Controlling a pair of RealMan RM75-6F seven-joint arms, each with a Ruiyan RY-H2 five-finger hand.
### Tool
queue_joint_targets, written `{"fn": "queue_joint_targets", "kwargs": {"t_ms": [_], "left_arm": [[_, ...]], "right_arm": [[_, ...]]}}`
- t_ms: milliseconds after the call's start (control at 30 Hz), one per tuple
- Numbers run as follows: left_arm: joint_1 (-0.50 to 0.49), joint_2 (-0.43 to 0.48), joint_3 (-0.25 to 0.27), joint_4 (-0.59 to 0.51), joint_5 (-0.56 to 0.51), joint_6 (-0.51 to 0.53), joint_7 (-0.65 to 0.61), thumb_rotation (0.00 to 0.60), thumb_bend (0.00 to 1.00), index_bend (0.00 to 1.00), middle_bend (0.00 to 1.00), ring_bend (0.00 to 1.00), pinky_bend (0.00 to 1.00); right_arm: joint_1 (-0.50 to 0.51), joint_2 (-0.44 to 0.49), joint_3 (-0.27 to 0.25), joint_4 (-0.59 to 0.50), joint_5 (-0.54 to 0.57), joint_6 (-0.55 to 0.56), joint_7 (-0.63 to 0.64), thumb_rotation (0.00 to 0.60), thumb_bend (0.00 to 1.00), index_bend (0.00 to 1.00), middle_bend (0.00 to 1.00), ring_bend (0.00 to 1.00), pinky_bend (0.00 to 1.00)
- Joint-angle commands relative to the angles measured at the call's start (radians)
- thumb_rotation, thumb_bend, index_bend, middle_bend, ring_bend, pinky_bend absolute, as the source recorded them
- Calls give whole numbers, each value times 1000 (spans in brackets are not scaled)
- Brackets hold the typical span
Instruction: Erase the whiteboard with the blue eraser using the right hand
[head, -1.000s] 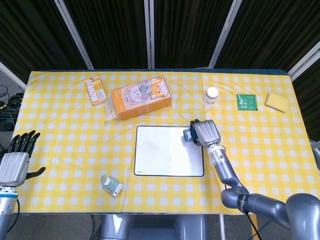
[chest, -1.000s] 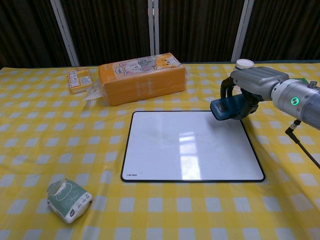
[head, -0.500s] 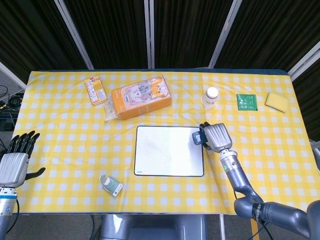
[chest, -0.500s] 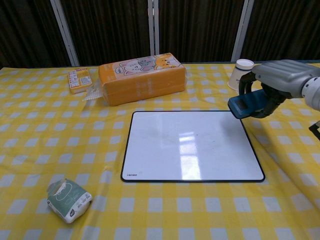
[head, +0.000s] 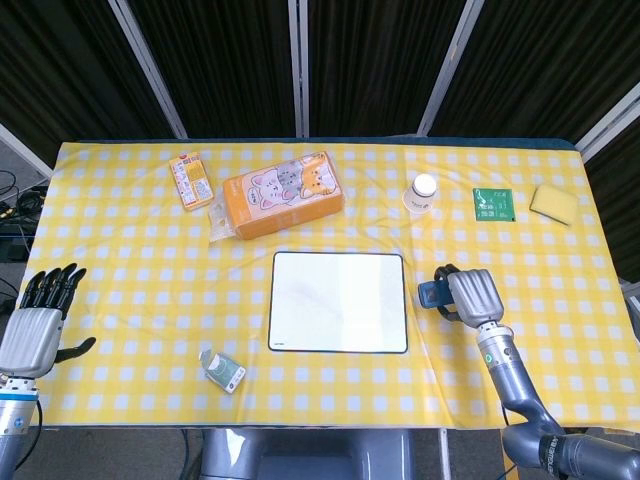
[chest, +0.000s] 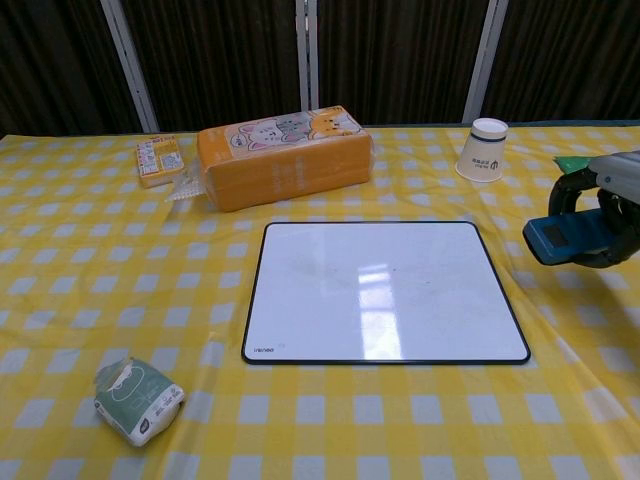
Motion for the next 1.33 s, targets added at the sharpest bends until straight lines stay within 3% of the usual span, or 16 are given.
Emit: {"fn": "queue_joint_targets", "kwargs": {"t_ms": [33,167,267,367,433,667,1033,1167,1333], "left_arm": [[1,0,0,-2,2,2,1,600,112,0,0,0,0],[6,5,1,-9,11,16,0,600,112,0,0,0,0],[9,7,3,-13,15,23,0,600,112,0,0,0,0],[12,10,3,-17,19,29,-1,600,111,0,0,0,0],[15,12,4,-19,22,33,-2,600,111,0,0,0,0],[27,22,7,-32,38,60,-5,600,112,0,0,0,0],[56,27,19,-27,58,100,-11,600,111,0,0,0,0],[61,22,26,-26,73,108,0,600,112,0,0,0,0],[63,18,30,-25,81,109,5,600,112,0,0,0,0]], "right_arm": [[-12,4,-12,4,-4,-12,4,600,342,627,445,461,361],[-32,10,-25,1,-24,-7,16,600,248,385,172,147,109],[-45,16,-21,-10,-40,14,19,600,204,230,29,13,20],[-61,25,-12,-31,-49,43,23,600,188,120,0,0,0],[-74,38,-9,-52,-58,59,36,600,182,98,0,0,0],[-138,82,-31,-100,-131,149,74,600,182,90,0,0,0],[-312,143,-121,-77,-396,461,172,600,174,30,0,0,0],[-347,145,-144,-51,-432,485,206,600,172,25,0,0,0],[-366,158,-134,-46,-444,498,245,600,172,22,0,0,0]]}}
